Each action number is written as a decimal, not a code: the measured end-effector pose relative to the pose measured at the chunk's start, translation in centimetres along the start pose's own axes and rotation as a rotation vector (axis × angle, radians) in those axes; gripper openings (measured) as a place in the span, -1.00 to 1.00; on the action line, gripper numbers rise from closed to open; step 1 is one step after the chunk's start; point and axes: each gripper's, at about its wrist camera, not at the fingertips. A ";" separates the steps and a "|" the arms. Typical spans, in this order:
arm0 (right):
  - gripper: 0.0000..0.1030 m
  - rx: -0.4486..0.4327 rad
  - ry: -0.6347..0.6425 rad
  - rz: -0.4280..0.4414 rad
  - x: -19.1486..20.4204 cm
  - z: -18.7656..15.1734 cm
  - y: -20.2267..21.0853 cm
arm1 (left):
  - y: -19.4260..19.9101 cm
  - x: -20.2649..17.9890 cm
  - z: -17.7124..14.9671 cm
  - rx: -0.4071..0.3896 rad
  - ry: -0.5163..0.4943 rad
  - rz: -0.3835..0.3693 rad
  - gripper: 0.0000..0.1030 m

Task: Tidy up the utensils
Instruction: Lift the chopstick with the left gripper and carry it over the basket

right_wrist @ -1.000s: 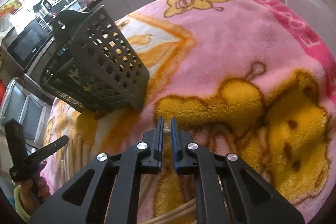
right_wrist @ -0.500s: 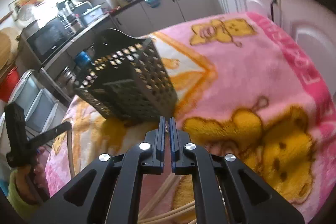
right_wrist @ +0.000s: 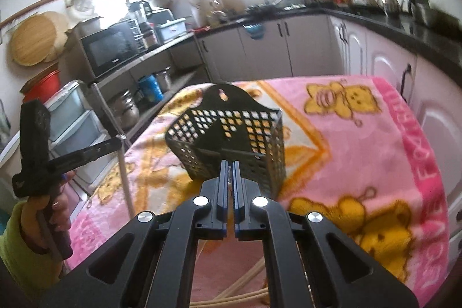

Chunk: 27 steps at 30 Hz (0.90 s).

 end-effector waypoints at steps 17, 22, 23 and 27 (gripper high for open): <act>-0.97 -0.108 0.107 0.062 3.8 6.2 3.3 | 1.9 -2.7 6.3 -0.082 -0.062 -0.021 -0.97; -0.97 -0.162 0.123 0.048 4.0 9.7 4.1 | 2.6 -3.9 9.3 -0.121 -0.081 -0.030 -0.97; -0.97 -0.173 0.125 0.046 4.0 10.5 4.3 | 2.7 -4.2 9.8 -0.130 -0.085 -0.030 -0.97; -0.97 -0.207 0.131 0.040 4.0 13.5 4.6 | 2.9 -5.1 12.4 -0.168 -0.103 -0.027 -0.97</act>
Point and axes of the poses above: each gripper's, at about its wrist camera, not at the fingertips, and y roughly against the way its jaws point, x to its left, z to its top, and after that the axes turned 1 degree about z, right-handed
